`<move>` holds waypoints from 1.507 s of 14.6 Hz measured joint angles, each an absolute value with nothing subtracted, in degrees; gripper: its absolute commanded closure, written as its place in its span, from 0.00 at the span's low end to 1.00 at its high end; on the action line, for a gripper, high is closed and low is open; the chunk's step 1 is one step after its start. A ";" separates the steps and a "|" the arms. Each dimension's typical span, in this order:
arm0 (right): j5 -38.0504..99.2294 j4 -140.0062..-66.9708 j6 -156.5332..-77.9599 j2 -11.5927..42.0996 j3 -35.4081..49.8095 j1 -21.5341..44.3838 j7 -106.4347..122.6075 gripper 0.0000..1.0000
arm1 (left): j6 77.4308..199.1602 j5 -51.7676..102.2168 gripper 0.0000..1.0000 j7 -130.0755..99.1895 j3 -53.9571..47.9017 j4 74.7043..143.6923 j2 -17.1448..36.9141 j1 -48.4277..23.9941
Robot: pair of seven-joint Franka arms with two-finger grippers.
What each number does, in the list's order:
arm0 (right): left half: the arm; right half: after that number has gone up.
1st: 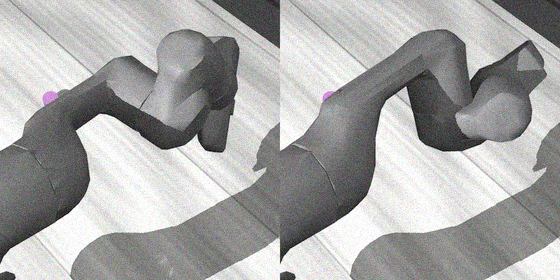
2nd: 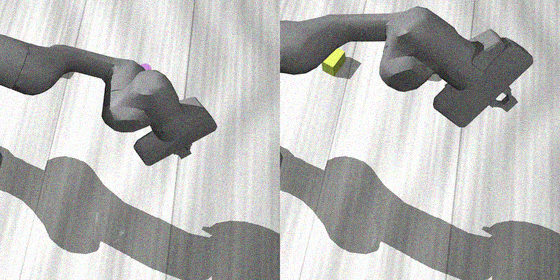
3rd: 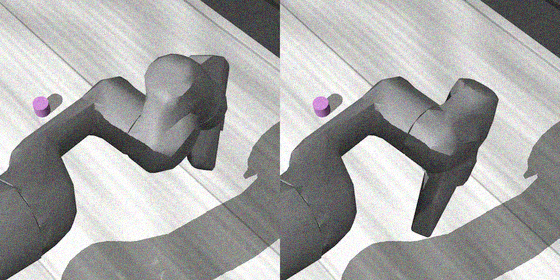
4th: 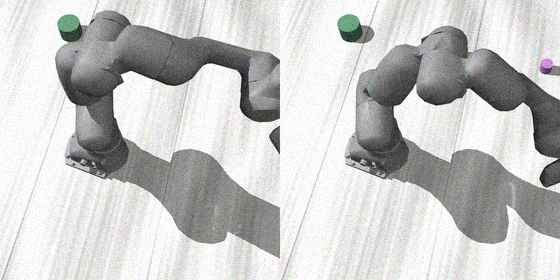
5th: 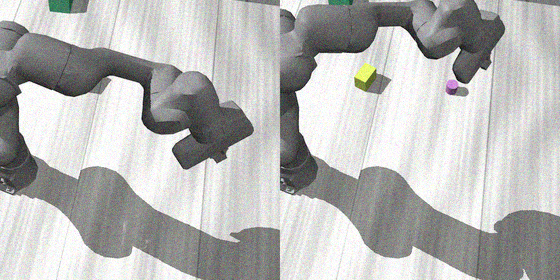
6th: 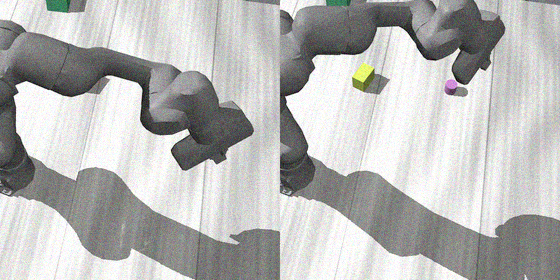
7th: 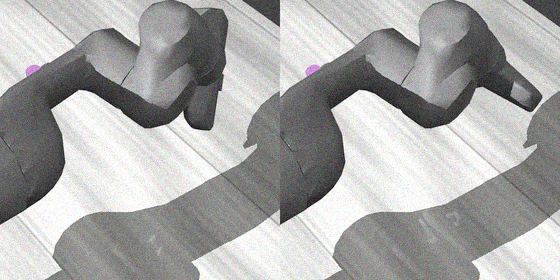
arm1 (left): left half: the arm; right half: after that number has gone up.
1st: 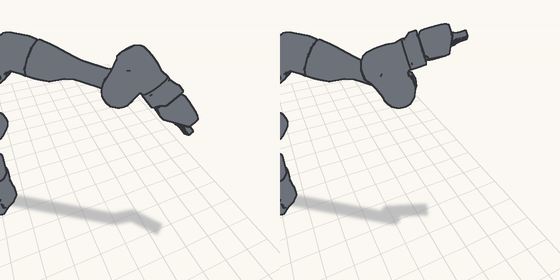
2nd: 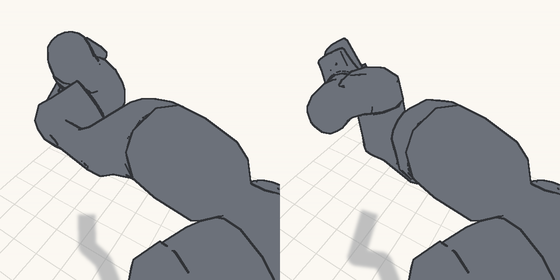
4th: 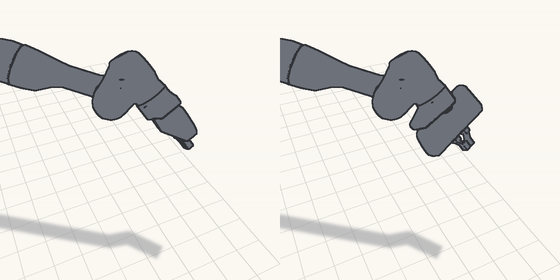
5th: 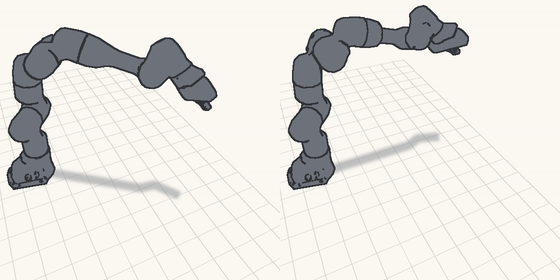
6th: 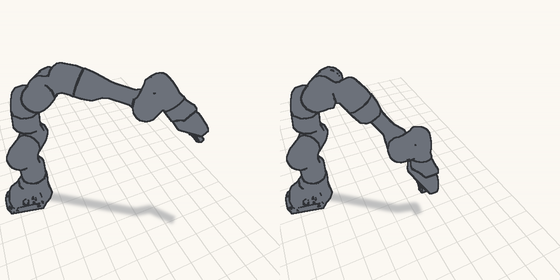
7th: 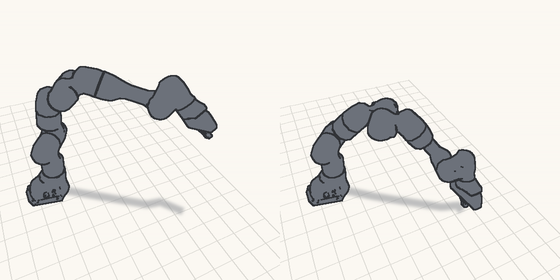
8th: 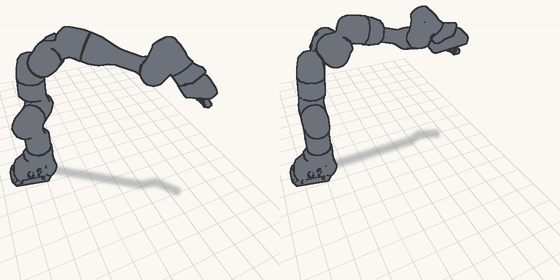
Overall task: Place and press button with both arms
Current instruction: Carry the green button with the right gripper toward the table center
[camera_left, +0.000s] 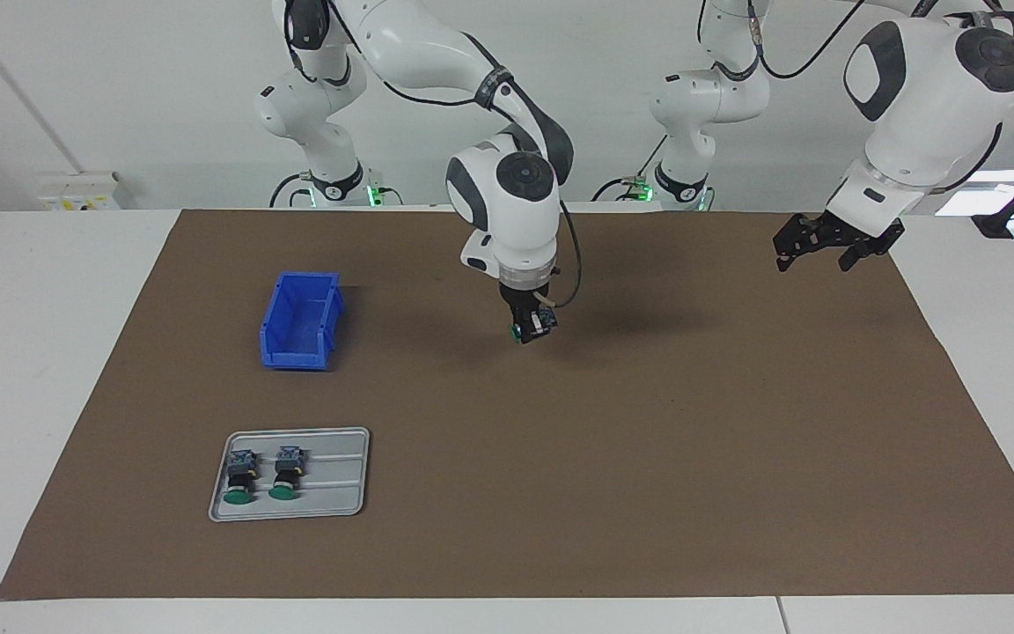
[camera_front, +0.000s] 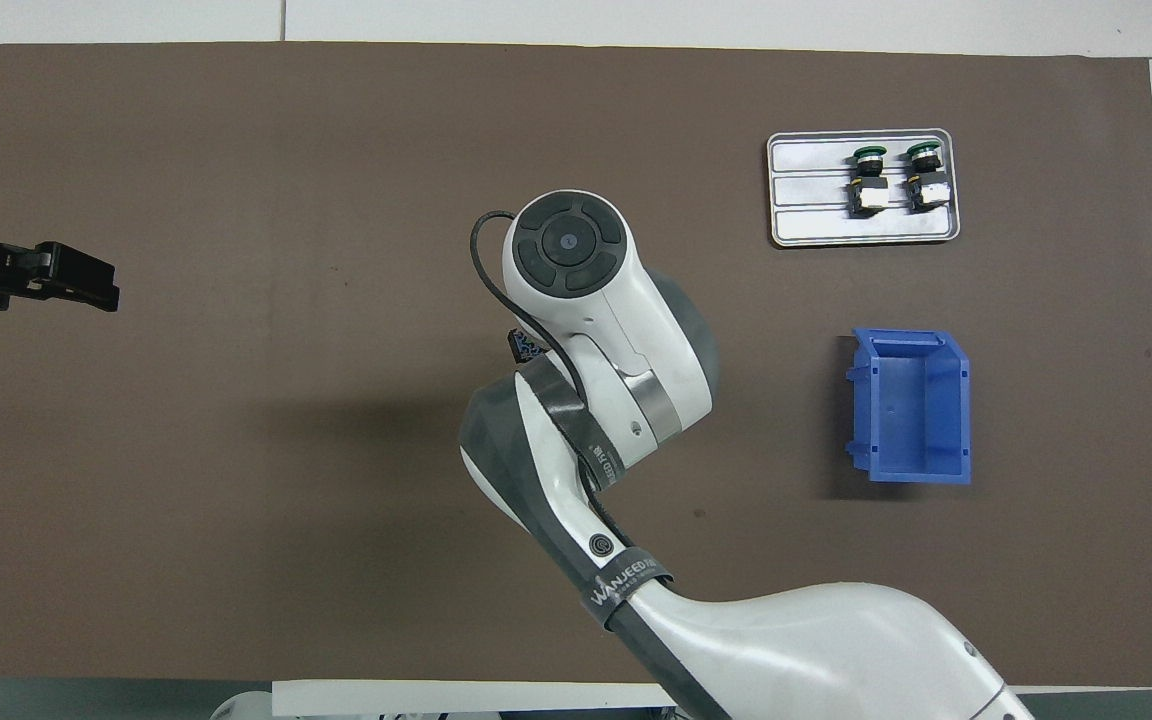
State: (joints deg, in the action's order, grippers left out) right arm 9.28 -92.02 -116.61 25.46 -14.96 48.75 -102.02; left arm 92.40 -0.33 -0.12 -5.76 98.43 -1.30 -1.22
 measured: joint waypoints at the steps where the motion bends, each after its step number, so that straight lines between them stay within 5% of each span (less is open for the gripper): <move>1: 9.28 -92.91 -117.28 25.58 -15.00 48.75 -102.02 0.91 | 92.40 -0.33 0.00 -0.12 -5.76 98.43 -1.30 -1.22; 15: 12.25 -99.70 -123.02 28.18 -15.44 50.61 -110.13 0.87 | 92.32 -0.33 0.00 -0.12 -5.76 98.48 -1.30 -1.22; 17: 12.37 -99.91 -123.18 28.07 -15.47 50.61 -110.13 0.39 | 92.33 -0.33 0.00 -0.12 -5.76 98.48 -1.30 -1.22; 18: 12.38 -99.97 -123.21 28.03 -15.47 50.61 -110.13 0.23 | 92.33 -0.33 0.00 -0.12 -5.76 98.48 -1.30 -1.22; 22: 12.38 -100.98 -123.19 28.02 -15.52 50.61 -110.13 0.01 | 92.22 -0.33 0.00 -1.16 -5.72 98.90 -1.30 -1.21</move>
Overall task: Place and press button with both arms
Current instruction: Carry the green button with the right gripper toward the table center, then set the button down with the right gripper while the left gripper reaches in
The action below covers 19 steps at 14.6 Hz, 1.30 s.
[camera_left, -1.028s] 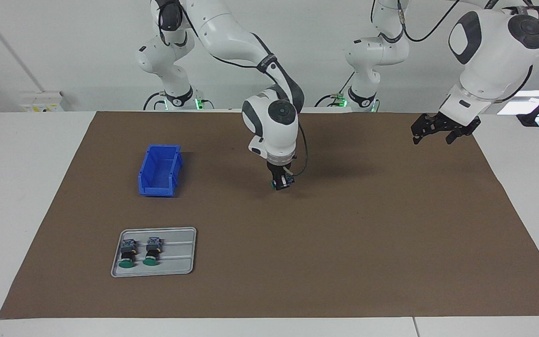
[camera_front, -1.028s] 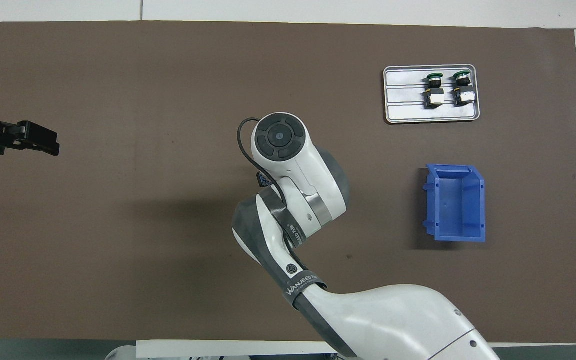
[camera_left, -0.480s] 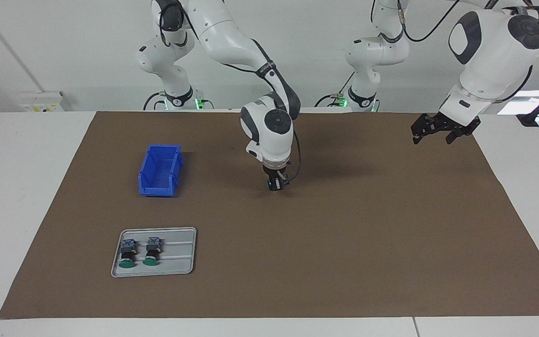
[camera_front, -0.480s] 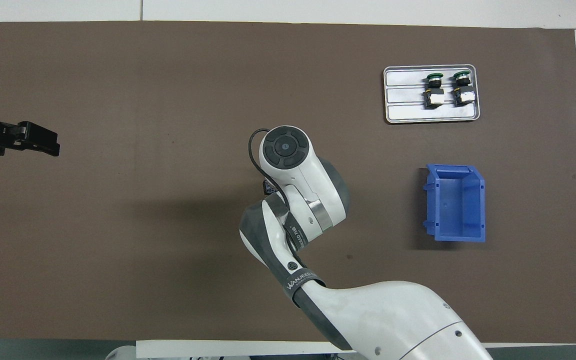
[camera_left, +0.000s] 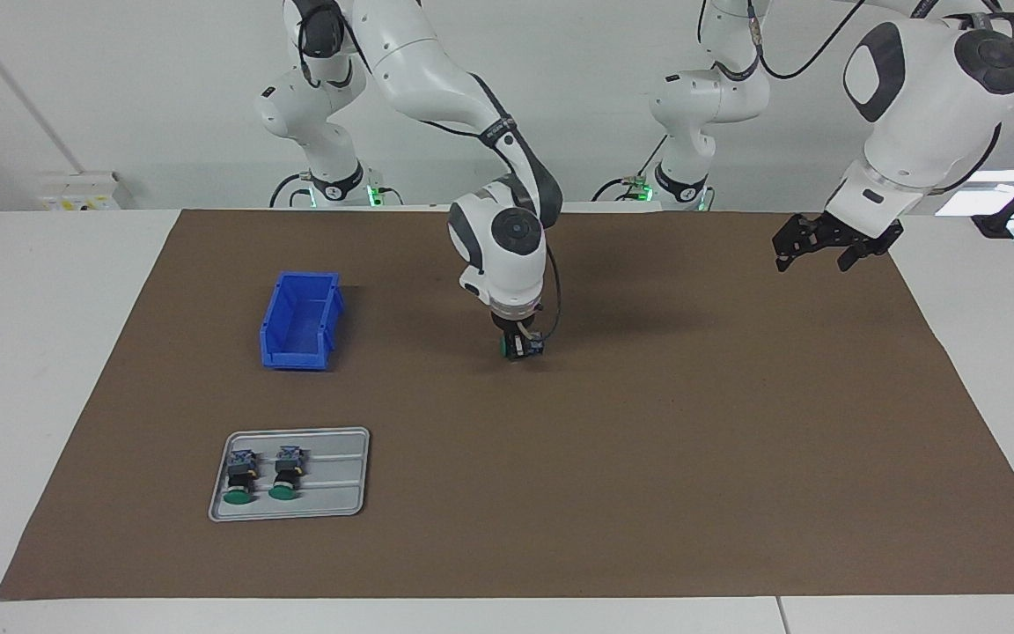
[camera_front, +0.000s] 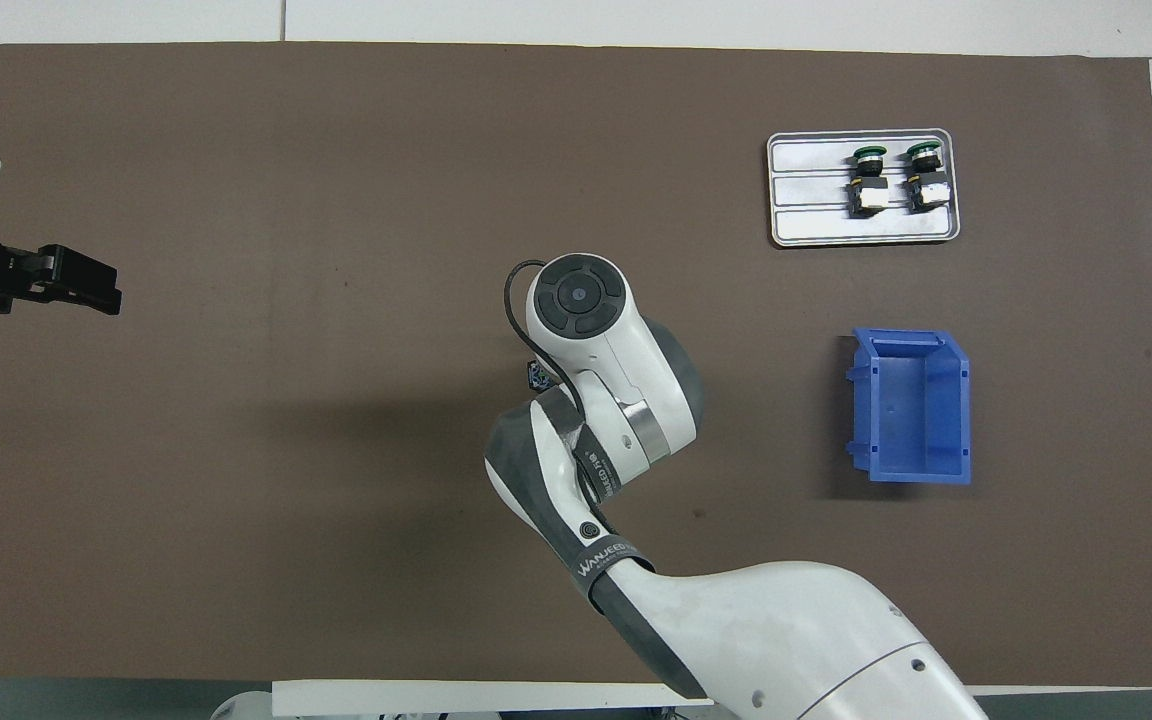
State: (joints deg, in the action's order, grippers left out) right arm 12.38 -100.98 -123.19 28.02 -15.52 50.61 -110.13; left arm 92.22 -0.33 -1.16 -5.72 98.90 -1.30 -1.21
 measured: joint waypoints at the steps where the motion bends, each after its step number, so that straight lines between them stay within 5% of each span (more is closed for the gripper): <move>1: 12.38 -101.06 -123.16 28.02 -15.52 50.61 -110.13 0.01 | 92.23 -0.33 0.00 -3.23 -5.70 98.93 -1.30 -1.20; 14: 12.34 -93.61 -109.76 26.11 -22.39 50.18 -83.13 0.01 | 92.14 6.89 0.00 -65.27 -6.73 98.96 -1.30 -4.67; 19: 12.34 -93.17 -106.64 22.74 -22.69 44.54 -66.07 0.01 | 98.00 7.63 0.00 -98.55 -6.97 99.54 0.93 -13.34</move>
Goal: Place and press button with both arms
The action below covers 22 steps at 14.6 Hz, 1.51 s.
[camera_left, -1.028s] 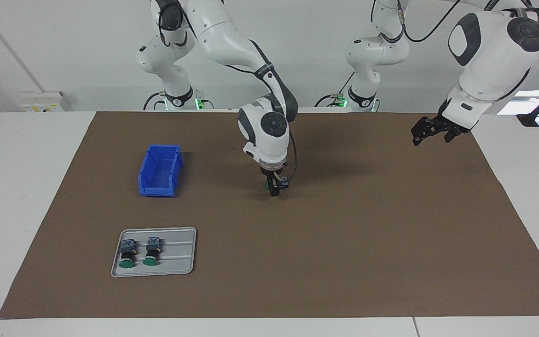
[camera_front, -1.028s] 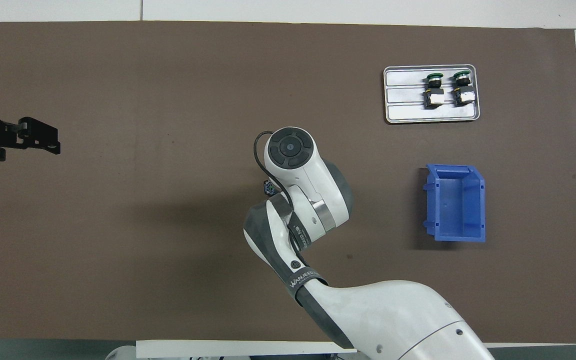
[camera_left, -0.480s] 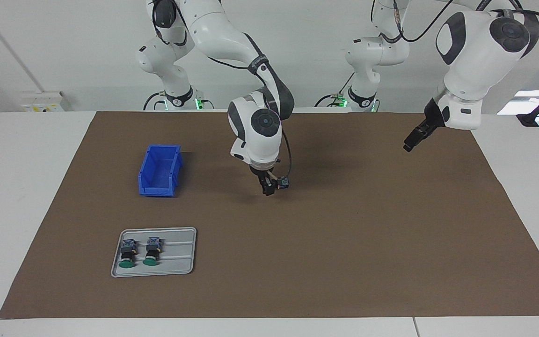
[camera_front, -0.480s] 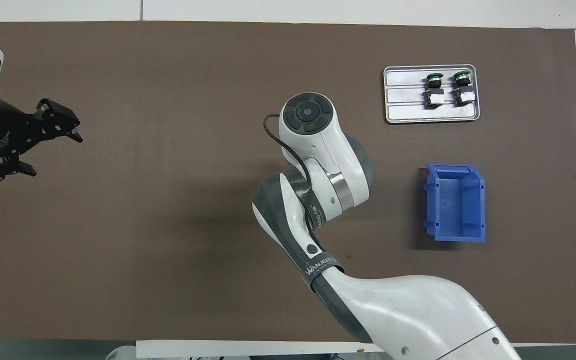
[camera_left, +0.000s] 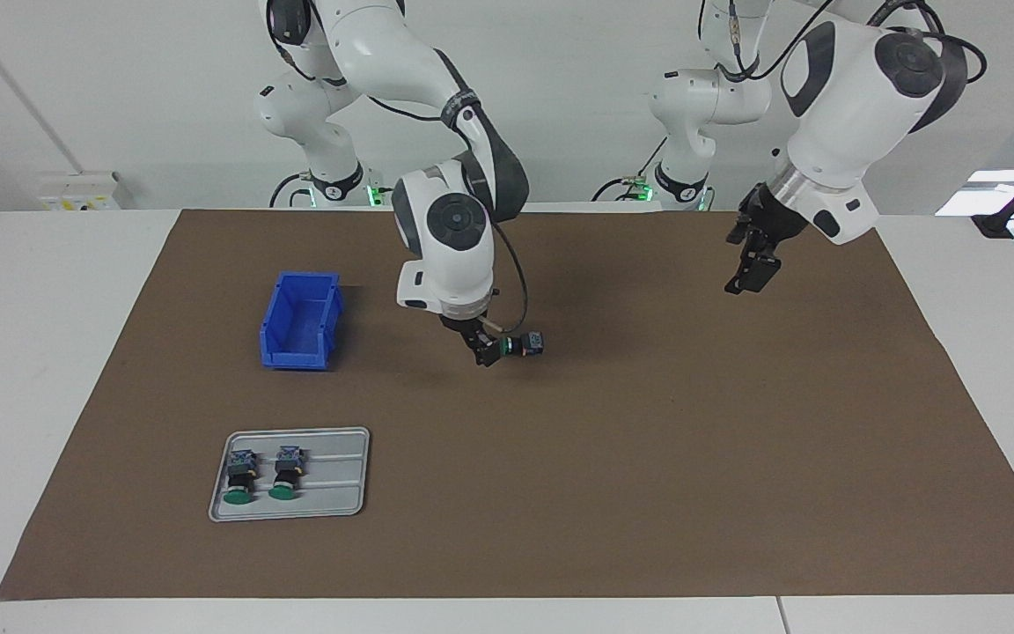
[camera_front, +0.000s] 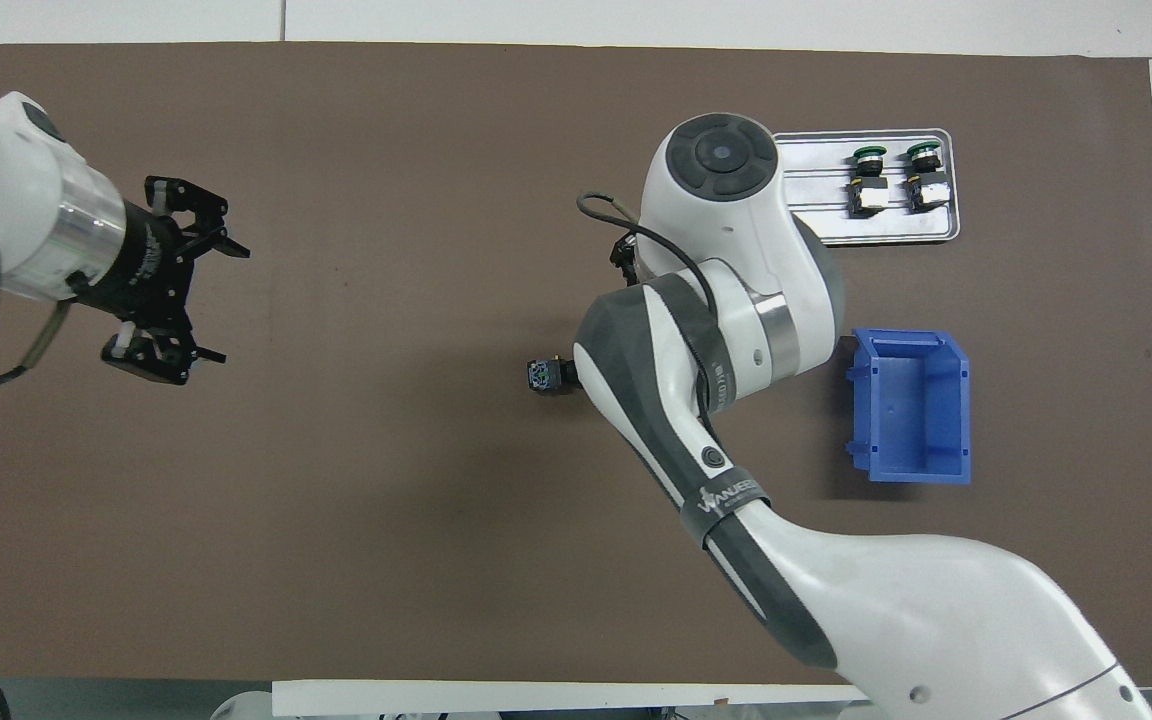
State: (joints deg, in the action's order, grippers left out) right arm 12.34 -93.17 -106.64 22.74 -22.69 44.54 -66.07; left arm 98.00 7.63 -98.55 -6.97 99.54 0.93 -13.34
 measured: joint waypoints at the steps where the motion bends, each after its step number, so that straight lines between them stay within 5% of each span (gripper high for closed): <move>1: 12.33 -93.11 -106.07 21.91 -22.66 42.99 -62.15 0.01 | 100.32 7.62 0.00 -103.73 -7.03 99.58 2.47 -15.57; 13: 7.80 -92.90 -98.81 12.27 -18.81 23.12 -23.18 0.01 | 115.96 3.28 0.00 -132.76 -7.05 97.19 22.09 -35.10; 19: 3.03 -92.81 -94.17 4.98 -7.11 8.43 -15.48 0.01 | 120.61 2.66 0.00 -136.42 -7.06 96.71 26.04 -39.26; 22: 3.00 -92.81 -91.27 1.50 -6.08 6.10 -13.61 0.01 | 122.25 2.60 0.00 -137.63 -7.03 96.90 26.70 -40.37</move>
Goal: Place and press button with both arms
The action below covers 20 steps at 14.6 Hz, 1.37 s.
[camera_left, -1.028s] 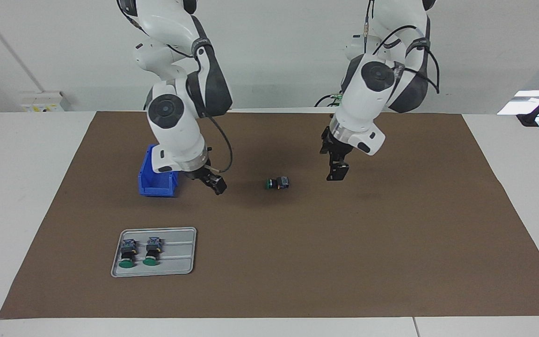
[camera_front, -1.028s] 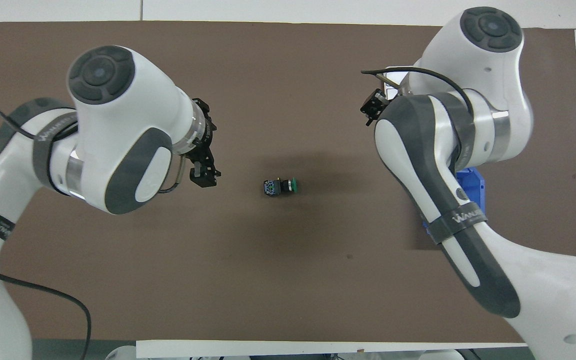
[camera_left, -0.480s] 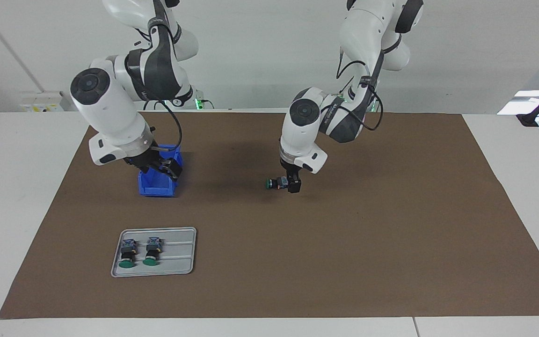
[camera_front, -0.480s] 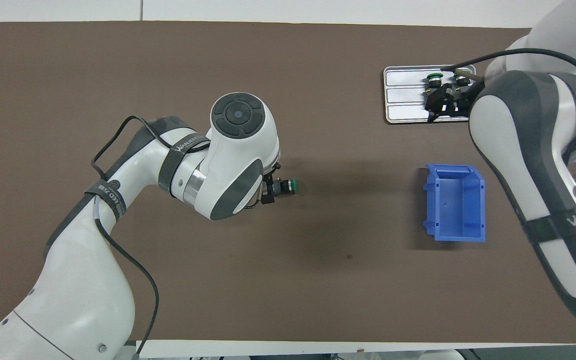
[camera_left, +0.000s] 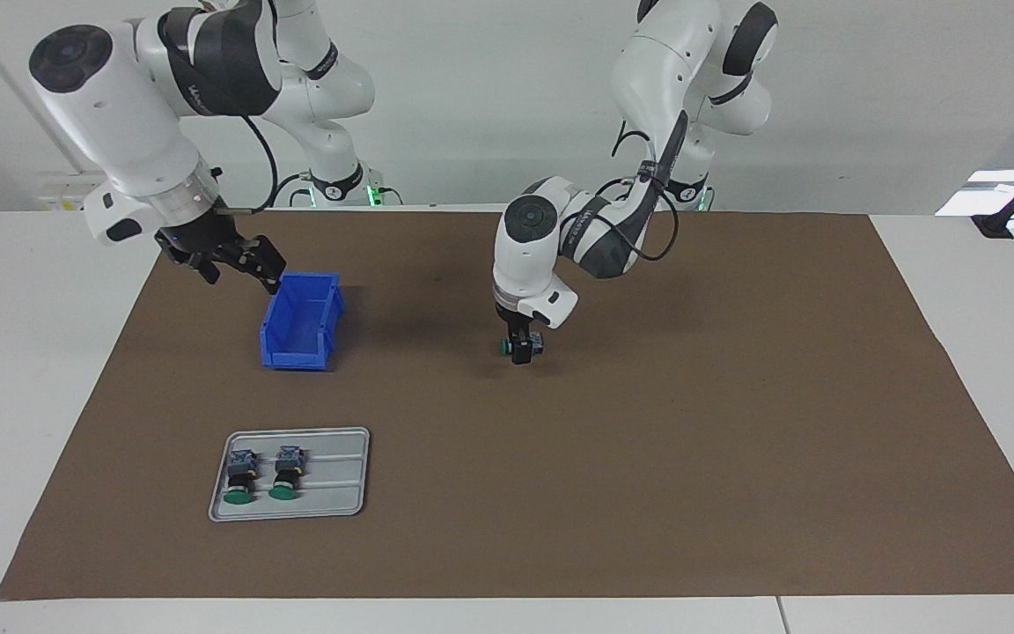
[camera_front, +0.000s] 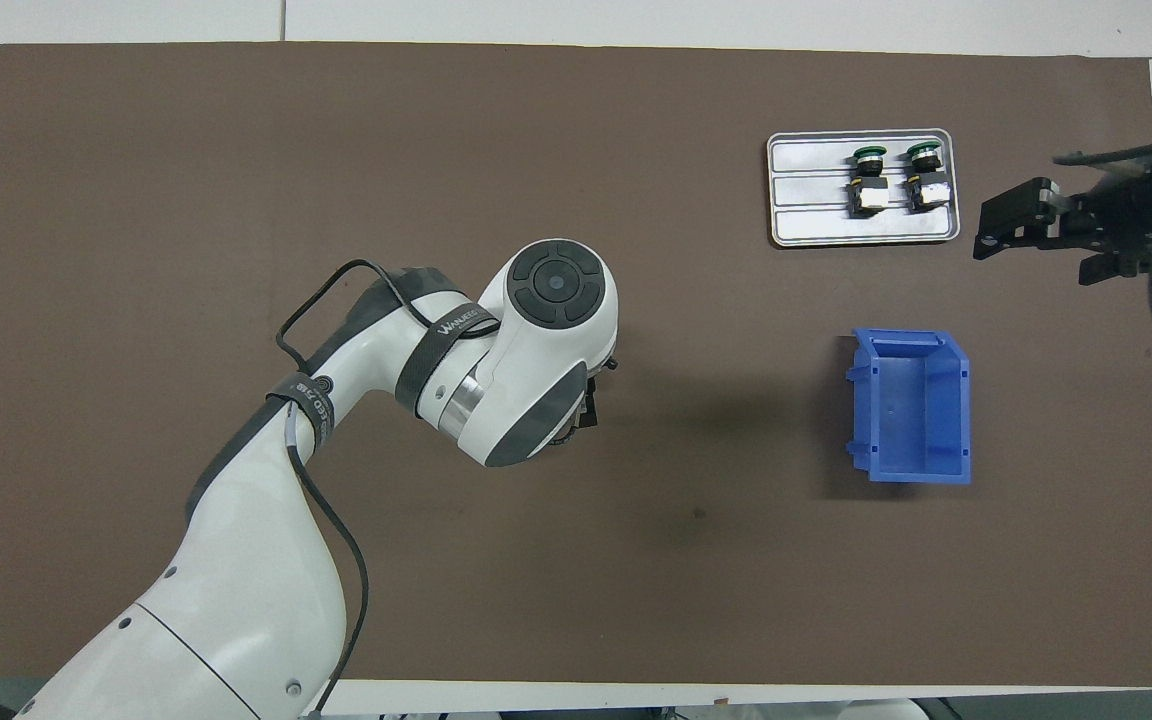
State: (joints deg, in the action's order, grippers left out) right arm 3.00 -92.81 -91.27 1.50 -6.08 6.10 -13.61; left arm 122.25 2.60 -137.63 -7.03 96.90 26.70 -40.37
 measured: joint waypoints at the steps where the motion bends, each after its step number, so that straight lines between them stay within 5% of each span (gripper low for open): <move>1: 2.97 -92.82 -90.43 0.47 -5.92 5.69 -12.45 0.01 | 122.46 2.58 0.01 -137.84 -6.97 96.97 26.73 -40.37; 14: 0.79 -93.01 -87.15 -2.30 -4.96 3.04 -0.88 0.01 | 125.95 1.90 0.15 -138.71 -6.74 98.14 28.70 -40.97; 18: 0.79 -93.02 -87.13 -2.31 -4.96 2.82 -0.88 0.01 | 126.29 1.80 0.53 -139.01 -6.71 98.15 28.70 -41.57; 20: 0.79 -93.04 -87.10 -2.31 -4.96 2.80 -0.88 0.01 | 126.32 1.75 0.63 -139.02 -6.67 98.17 28.71 -41.57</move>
